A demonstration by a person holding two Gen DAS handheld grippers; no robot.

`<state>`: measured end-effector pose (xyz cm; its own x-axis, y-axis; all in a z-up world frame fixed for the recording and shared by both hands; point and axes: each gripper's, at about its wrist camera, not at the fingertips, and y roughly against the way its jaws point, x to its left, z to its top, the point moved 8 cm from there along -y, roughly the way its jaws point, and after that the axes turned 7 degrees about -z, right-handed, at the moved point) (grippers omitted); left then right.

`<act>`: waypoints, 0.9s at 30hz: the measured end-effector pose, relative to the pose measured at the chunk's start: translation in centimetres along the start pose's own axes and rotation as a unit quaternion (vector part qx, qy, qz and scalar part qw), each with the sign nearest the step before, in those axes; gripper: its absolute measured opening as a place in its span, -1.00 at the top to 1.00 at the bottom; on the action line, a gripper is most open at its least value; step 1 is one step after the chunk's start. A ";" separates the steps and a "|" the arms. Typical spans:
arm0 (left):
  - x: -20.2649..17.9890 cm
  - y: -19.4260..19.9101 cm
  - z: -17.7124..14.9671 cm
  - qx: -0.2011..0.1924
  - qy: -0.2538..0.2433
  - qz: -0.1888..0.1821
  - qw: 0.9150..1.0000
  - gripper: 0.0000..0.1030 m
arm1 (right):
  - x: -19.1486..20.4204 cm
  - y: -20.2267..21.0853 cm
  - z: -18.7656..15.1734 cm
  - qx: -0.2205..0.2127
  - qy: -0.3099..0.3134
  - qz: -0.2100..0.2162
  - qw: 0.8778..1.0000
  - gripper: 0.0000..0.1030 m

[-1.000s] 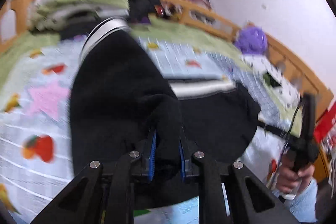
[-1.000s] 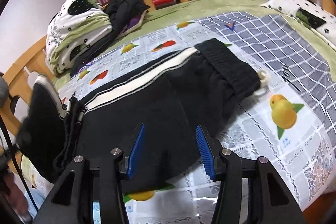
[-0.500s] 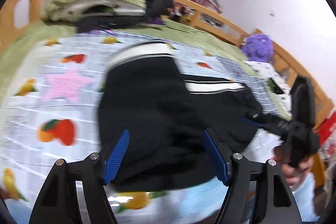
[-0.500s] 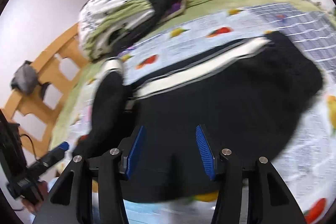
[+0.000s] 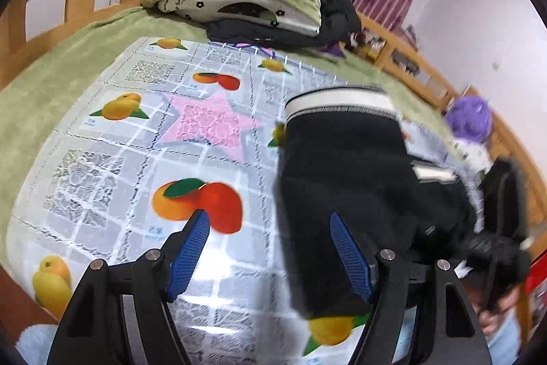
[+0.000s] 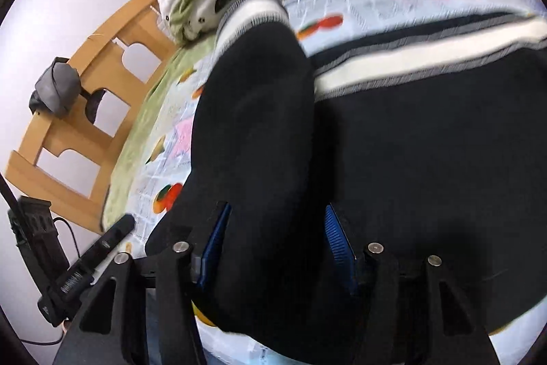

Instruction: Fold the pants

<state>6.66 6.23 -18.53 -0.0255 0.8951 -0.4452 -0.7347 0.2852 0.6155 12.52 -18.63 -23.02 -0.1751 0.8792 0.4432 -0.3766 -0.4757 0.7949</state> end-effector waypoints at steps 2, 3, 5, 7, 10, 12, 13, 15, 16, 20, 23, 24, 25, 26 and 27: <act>0.2 -0.5 -0.2 0.002 0.004 0.000 1.000 -0.38 | 0.5 -0.3 -0.1 0.008 0.005 0.021 1.000 0.56; 0.3 -0.7 -0.3 0.003 0.003 0.004 1.000 -0.38 | 0.8 0.0 0.0 0.004 0.008 0.026 1.000 0.61; 0.4 -1.1 -0.6 0.006 -0.003 0.014 1.000 -0.38 | 1.3 1.4 0.8 -0.032 0.024 0.018 0.999 0.65; 0.3 -1.3 -0.6 0.010 -0.007 0.019 1.000 -0.38 | 1.5 3.0 1.6 -0.060 0.037 0.012 0.997 0.66; -1.1 -0.7 0.3 -0.012 -0.015 0.010 1.000 -0.38 | 0.5 6.3 3.1 -0.097 0.038 0.031 0.994 0.67; -2.5 -0.5 1.1 -0.024 -0.028 0.006 0.999 -0.38 | -0.9 7.9 3.7 -0.116 0.039 0.024 0.992 0.67; -3.2 -0.4 1.4 -0.028 -0.034 0.006 0.999 -0.38 | -1.9 8.9 4.1 -0.128 0.037 0.018 0.991 0.67; -5.5 -0.6 1.9 -0.030 -0.047 -0.005 0.998 -0.38 | -4.5 10.7 4.6 -0.144 0.027 0.007 0.989 0.68; -6.4 -0.8 2.0 -0.027 -0.052 -0.009 0.998 -0.38 | -6.3 12.1 5.0 -0.155 0.014 0.001 0.988 0.68; -11.1 -2.1 1.5 -0.006 -0.083 -0.028 0.996 -0.38 | -10.8 16.8 6.8 -0.199 0.000 -0.029 0.979 0.69; -13.6 -3.1 0.8 0.010 -0.105 -0.031 0.994 -0.38 | -14.3 20.6 8.2 -0.228 -0.007 -0.058 0.972 0.69; -14.5 -3.5 0.5 0.016 -0.109 -0.038 0.993 -0.38 | -15.9 21.9 8.7 -0.237 -0.010 -0.073 0.969 0.69; -15.0 -3.8 0.3 0.020 -0.109 -0.043 0.993 -0.38 | -17.0 22.6 8.8 -0.242 -0.008 -0.085 0.967 0.69; -15.6 -4.2 0.0 0.025 -0.109 -0.048 0.993 -0.38 | -18.7 23.4 9.0 -0.248 -0.005 -0.105 0.963 0.69; -16.2 -4.7 -0.4 0.033 -0.106 -0.053 0.992 -0.38 | -20.4 23.7 9.0 -0.250 -0.007 -0.116 0.961 0.69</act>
<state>10.25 -9.69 -14.43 0.1982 0.9090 -0.3666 -0.6799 0.3969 0.6166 15.36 -48.09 -9.46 -0.0223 0.9579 0.2861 -0.7945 -0.1907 0.5766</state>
